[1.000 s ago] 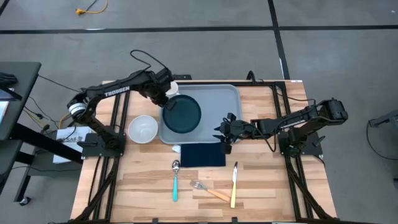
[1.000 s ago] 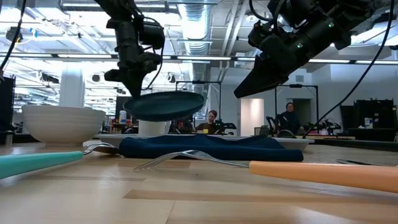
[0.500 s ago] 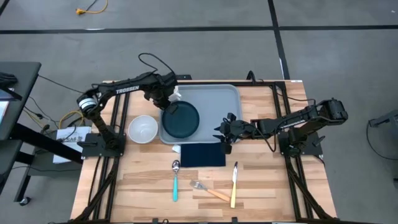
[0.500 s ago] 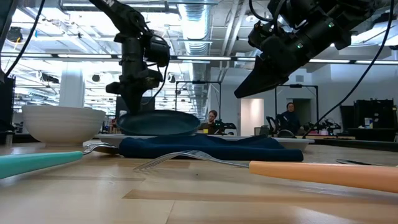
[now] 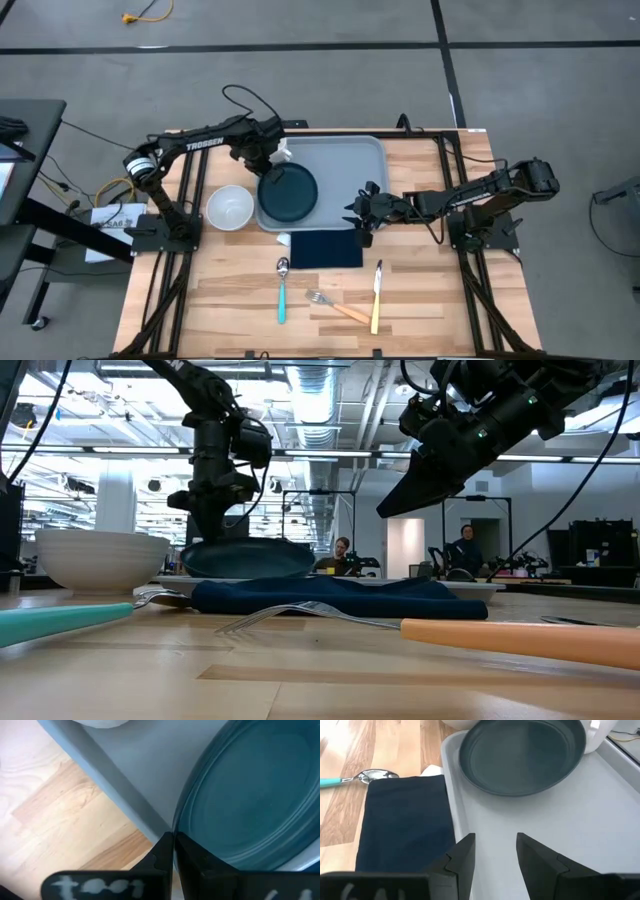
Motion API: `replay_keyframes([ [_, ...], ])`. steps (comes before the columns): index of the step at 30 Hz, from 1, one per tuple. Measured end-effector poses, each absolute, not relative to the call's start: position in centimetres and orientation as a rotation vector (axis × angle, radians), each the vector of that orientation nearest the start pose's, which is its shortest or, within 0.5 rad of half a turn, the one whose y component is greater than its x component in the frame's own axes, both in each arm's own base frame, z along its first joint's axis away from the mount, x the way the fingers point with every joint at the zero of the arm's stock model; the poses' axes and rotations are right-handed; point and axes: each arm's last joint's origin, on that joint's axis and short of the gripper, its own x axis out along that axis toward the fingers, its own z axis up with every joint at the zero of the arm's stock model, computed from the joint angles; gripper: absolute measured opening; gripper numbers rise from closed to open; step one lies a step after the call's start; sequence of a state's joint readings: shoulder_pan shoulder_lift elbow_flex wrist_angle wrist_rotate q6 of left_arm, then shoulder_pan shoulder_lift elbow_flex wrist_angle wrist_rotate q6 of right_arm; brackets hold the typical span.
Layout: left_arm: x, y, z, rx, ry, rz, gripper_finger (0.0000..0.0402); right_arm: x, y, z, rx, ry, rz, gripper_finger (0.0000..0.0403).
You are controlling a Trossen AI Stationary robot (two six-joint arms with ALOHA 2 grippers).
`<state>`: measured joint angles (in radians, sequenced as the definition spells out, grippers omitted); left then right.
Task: Set up tray
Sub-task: Put the black plate on the gray serving tray to the bottom of the white cup
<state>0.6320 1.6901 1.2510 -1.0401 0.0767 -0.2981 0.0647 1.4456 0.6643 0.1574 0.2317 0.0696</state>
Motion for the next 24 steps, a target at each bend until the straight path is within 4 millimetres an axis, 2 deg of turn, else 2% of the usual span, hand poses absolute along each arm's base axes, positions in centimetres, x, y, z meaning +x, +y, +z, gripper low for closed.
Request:
replay_keyframes([
  [24,25.22,18.4,22.02,-0.704,1.303,0.714,0.0,28.09,1.15,17.95,-0.025,0.612,-0.183,0.0134],
])
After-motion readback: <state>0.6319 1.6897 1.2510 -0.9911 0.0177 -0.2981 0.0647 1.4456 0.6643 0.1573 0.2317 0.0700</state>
